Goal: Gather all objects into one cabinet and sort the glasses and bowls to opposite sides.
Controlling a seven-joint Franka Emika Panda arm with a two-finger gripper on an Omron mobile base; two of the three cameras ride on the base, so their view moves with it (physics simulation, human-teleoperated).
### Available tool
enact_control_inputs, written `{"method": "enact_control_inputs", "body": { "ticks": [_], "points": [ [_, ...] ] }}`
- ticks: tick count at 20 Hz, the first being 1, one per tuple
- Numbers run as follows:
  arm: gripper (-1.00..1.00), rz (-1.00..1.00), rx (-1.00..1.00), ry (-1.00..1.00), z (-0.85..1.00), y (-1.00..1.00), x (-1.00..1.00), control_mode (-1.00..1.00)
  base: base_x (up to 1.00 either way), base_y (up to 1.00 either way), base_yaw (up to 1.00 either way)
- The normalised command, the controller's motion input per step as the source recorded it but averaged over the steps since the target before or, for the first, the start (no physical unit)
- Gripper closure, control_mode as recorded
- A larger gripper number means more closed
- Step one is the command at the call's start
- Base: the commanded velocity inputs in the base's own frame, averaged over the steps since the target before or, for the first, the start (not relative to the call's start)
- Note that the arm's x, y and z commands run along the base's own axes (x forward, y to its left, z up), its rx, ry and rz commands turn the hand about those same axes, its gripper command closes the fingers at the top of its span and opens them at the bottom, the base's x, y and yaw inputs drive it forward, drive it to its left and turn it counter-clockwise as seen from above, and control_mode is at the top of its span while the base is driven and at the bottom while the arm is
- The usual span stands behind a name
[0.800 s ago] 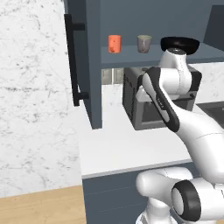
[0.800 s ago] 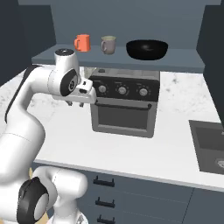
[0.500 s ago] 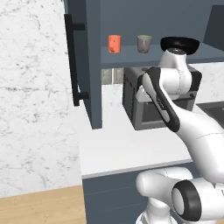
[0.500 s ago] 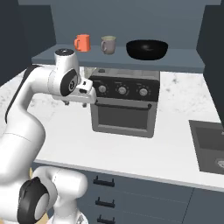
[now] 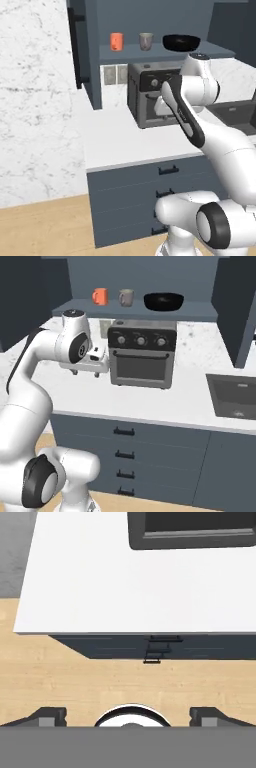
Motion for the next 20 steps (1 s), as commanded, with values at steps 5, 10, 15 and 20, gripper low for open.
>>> {"method": "enact_control_inputs", "body": {
  "ticks": [5, 10, 15, 20],
  "points": [
    [-1.0, 0.0, 0.0, 0.0, 0.0, 0.0, 0.0, 1.0, -0.66, -0.17, -0.3],
    [-1.0, 0.0, 0.0, 0.0, 0.0, 0.0, 0.0, 1.0, 0.0, -0.27, -0.49],
    [-1.0, 0.0, 0.0, 0.0, 0.0, 0.0, 0.0, 1.0, 0.0, -0.17, -0.55],
    [-1.0, 0.0, 0.0, 0.0, 0.0, 0.0, 0.0, 1.0, 0.0, -0.19, -0.53]
  ]
}}
